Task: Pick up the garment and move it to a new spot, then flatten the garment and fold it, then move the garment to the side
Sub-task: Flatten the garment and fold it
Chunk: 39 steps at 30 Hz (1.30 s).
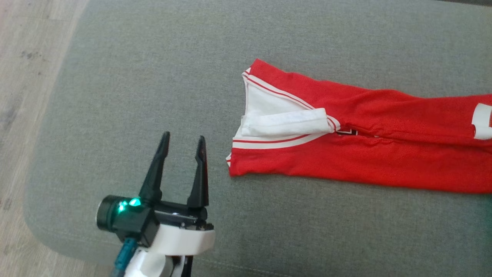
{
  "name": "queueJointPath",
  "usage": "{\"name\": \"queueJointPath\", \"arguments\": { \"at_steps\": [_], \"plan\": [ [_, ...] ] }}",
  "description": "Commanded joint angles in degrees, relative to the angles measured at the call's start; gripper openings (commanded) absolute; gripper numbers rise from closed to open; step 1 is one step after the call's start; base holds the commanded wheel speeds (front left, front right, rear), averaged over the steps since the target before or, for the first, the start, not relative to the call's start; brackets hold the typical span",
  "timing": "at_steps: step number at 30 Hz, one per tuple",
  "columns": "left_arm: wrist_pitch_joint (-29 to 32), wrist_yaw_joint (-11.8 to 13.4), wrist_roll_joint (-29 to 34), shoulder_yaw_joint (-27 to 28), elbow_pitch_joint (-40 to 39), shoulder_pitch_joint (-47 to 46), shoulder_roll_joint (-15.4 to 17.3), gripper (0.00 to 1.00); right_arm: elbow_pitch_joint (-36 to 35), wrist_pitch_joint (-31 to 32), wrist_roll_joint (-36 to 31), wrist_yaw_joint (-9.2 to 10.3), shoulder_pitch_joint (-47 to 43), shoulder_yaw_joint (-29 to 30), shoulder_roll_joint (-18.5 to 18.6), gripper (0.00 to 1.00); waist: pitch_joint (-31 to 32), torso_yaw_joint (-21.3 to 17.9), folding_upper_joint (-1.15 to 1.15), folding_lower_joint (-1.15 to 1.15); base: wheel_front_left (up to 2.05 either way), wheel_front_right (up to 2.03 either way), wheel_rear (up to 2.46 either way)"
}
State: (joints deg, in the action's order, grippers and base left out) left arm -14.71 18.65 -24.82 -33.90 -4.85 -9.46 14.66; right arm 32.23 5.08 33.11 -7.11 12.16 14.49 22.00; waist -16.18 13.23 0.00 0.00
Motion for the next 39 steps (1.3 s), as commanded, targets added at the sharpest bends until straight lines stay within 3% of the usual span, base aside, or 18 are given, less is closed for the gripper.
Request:
{"name": "queueJointPath", "arguments": {
  "at_steps": [1,2,3,4,5,10,15,18,21,26,31,39],
  "plan": [
    [-0.29,-0.46,1.34,2.43,-0.86,-0.18,0.05,1.00,-0.69,0.94,-0.59,-0.37,0.57,-0.58,0.79,1.00,0.35,0.36,0.00,0.00,0.00,0.00,0.00],
    [-0.29,-1.28,2.73,2.75,-0.05,0.34,-0.91,1.00,0.29,2.92,-0.93,-0.37,0.59,-0.73,0.56,0.54,0.80,0.69,0.00,0.00,0.00,0.00,0.00],
    [-0.29,-1.68,3.17,3.05,0.25,0.62,-1.39,1.00,0.35,3.58,-0.88,-0.37,0.55,-0.80,0.35,0.36,1.09,0.75,0.00,0.00,0.00,0.00,0.00],
    [-0.29,-2.00,3.67,3.47,0.45,0.86,-1.75,1.00,0.12,4.24,-0.72,-0.37,0.40,-1.08,0.09,0.03,1.39,0.75,0.00,0.00,0.00,0.00,0.00],
    [-0.29,-2.33,4.08,3.89,0.70,1.14,-2.02,1.00,-0.20,4.90,-0.43,-0.37,0.14,-1.46,-0.06,0.00,1.77,0.67,0.00,0.00,0.00,0.00,0.00],
    [-0.29,-4.16,5.14,6.19,2.05,2.76,-2.81,1.00,-2.76,4.73,1.22,-0.37,-1.15,-1.90,1.29,0.00,3.87,-0.34,0.00,0.00,0.00,0.00,0.00],
    [-0.29,-5.76,6.14,7.61,2.99,4.45,-3.55,1.00,-6.15,5.09,1.81,-0.37,-1.84,0.98,5.46,0.00,6.19,-1.43,0.00,0.00,0.00,0.00,0.00],
    [-0.29,-6.72,6.57,8.07,3.52,5.30,-4.05,1.00,-10.30,7.58,3.19,-0.37,-1.99,1.91,7.39,0.00,7.36,-1.87,0.00,0.00,0.00,0.00,0.00],
    [-0.29,-7.42,6.90,8.64,4.09,6.07,-4.59,1.00,-16.82,10.63,5.32,-0.37,-1.63,1.45,7.06,0.00,8.25,-2.34,0.00,0.00,0.00,0.00,0.00],
    [-0.29,-8.69,7.22,9.05,4.90,6.63,-5.43,1.00,-25.92,14.69,7.53,-0.37,-0.24,-2.13,3.63,0.00,9.18,-2.64,0.00,0.00,0.00,0.00,0.00],
    [-0.29,-10.14,7.87,9.07,5.96,6.37,-6.52,1.00,-32.03,18.48,7.99,-0.37,2.70,-9.42,-3.10,0.00,9.88,-1.76,0.00,0.00,0.00,0.00,0.00],
    [-0.29,-12.33,8.51,9.16,7.51,5.66,-8.31,1.00,-29.31,19.55,7.47,-0.37,8.41,-20.64,-12.75,0.00,9.03,2.34,0.00,0.00,0.00,0.00,0.00]
  ]
}}
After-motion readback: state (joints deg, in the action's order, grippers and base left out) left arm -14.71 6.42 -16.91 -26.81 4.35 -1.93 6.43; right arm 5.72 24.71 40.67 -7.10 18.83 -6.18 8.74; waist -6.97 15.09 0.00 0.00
